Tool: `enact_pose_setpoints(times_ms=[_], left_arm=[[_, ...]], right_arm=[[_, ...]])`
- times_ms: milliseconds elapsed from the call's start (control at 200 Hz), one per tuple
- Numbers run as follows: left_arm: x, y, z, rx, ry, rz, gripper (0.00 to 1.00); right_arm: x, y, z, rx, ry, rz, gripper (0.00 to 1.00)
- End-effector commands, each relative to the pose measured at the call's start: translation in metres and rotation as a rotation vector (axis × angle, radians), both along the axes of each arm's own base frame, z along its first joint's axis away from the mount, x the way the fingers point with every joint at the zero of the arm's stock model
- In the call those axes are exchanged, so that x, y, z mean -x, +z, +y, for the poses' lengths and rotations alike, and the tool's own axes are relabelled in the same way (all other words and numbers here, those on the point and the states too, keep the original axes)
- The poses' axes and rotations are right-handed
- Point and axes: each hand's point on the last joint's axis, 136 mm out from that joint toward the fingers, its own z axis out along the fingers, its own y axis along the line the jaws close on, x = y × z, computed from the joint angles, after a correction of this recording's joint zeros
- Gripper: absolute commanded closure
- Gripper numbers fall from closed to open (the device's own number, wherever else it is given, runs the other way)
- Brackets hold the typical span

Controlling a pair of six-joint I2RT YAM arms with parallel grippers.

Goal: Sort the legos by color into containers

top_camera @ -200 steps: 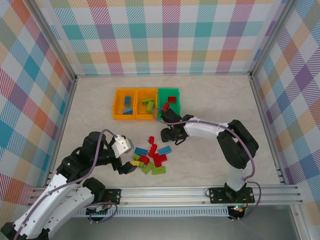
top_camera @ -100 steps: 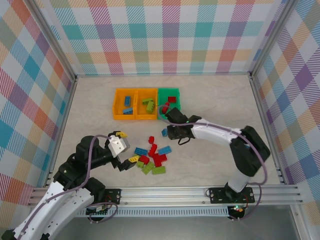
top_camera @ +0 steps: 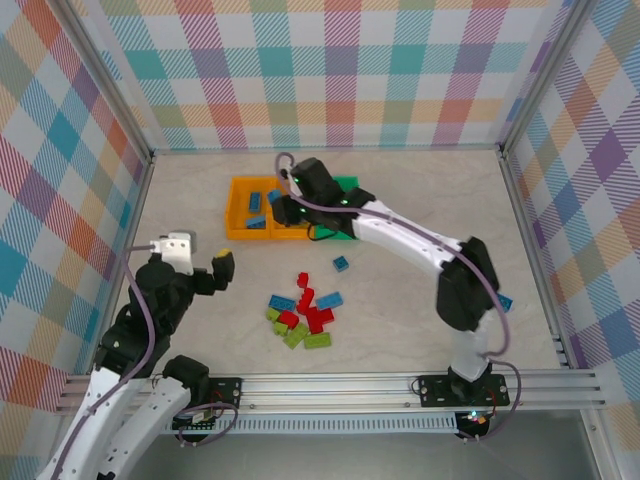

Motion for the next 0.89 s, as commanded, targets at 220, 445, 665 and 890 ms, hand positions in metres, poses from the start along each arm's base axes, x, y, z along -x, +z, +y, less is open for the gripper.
enact_pose_setpoints(times_ms=[220,445,665,890], left_arm=[[-0.009,-0.024,0.024,0.024,0.136,0.142,0.0],[-0.004,-0.022,0.031,-0.007,0.155,0.107,0.0],[-0.005,-0.023,0.032,-0.019,0.152,0.105,0.0],[-0.006,-0.028,0.032,-0.031,0.155,0.116,0.0]], right_arm=[[-0.068,-0.052,0.049,0.145,0.017,-0.006,0.75],[-0.081,-0.069,0.056,0.137,0.025,-0.016,0.5],[-0.071,-0.056,0.048,0.168,0.074,-0.038,0.3],[-0.041,0.007,0.035,0.159,0.196,-0.086,0.2]])
